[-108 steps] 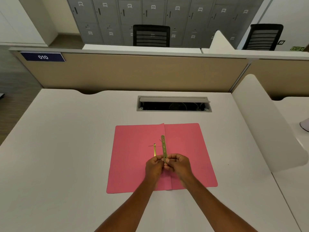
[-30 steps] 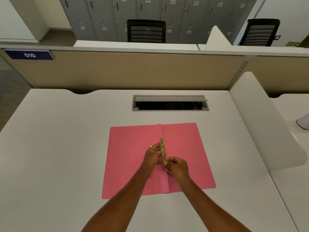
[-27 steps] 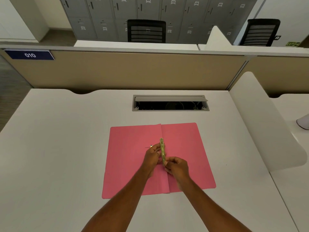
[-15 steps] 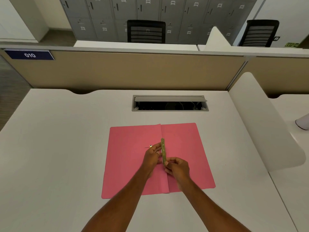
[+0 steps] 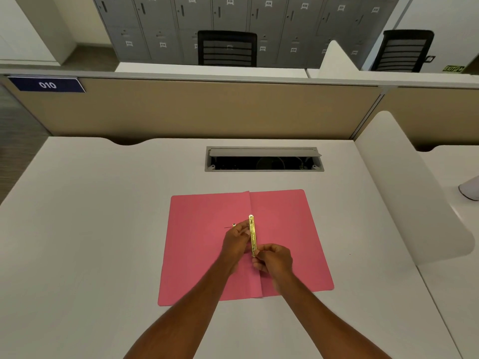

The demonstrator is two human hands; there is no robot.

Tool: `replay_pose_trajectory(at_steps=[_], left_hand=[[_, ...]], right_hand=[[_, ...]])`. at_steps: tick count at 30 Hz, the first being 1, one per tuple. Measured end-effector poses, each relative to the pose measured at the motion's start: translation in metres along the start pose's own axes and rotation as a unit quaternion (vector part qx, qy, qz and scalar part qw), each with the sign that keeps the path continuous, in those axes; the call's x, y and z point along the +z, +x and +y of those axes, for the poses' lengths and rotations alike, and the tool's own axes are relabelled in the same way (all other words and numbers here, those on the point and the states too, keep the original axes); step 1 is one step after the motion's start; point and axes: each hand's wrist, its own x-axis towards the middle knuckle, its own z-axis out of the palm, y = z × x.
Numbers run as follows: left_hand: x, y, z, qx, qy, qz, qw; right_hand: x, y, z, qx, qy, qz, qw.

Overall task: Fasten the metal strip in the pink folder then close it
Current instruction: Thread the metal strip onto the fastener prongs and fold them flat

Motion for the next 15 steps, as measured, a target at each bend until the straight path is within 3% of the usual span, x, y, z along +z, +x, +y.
replay_pose_trajectory(at_steps=[8, 15], left_hand=[[-0.006, -0.002, 0.004, 0.078, 0.188, 0.076, 0.976], [-0.022, 0.002, -0.009, 0.147, 0.458, 0.065, 0.874]], right_hand=[[0.007, 0.002, 0.000, -0.034, -0.036, 0.029, 0.998], [0.016, 0.004, 0.001, -0.060, -0.075, 0.054, 0.994]])
